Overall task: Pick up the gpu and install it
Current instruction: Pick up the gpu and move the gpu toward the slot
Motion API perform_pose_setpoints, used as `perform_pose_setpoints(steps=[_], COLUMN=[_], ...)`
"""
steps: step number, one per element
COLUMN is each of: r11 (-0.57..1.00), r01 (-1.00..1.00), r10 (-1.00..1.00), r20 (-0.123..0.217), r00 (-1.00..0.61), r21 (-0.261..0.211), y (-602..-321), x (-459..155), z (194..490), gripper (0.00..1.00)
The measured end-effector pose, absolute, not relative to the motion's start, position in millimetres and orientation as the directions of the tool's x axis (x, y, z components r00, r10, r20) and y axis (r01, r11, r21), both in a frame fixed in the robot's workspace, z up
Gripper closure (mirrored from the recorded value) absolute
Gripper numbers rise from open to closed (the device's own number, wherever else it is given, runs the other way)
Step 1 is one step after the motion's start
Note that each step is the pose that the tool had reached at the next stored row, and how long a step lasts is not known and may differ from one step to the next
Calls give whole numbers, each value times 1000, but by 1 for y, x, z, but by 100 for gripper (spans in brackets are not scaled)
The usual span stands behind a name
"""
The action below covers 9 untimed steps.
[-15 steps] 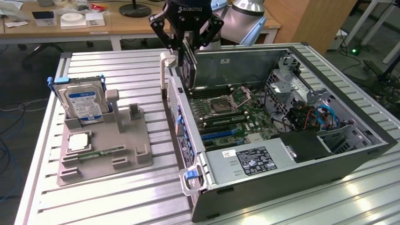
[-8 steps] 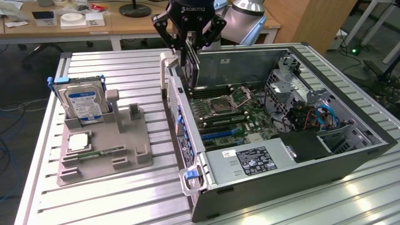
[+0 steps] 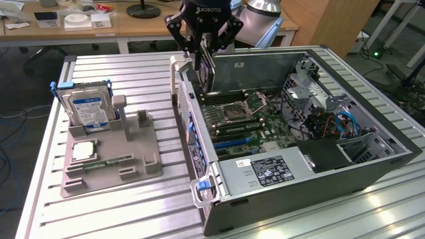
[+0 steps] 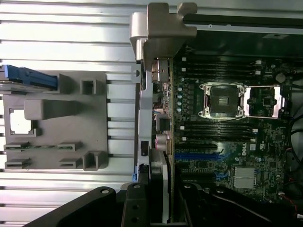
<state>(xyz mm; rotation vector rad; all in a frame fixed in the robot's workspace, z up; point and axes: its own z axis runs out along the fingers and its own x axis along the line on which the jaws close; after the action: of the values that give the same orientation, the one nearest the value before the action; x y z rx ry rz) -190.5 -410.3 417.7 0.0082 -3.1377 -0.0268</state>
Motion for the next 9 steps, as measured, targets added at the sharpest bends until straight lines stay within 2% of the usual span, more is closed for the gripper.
perform_pose_setpoints(steps=[9], r11=[1000], r01=[-5], r10=[-5], r20=[4], r00=[-1000], r21=[17], y=[-410], x=[-185], z=[418], gripper=[72])
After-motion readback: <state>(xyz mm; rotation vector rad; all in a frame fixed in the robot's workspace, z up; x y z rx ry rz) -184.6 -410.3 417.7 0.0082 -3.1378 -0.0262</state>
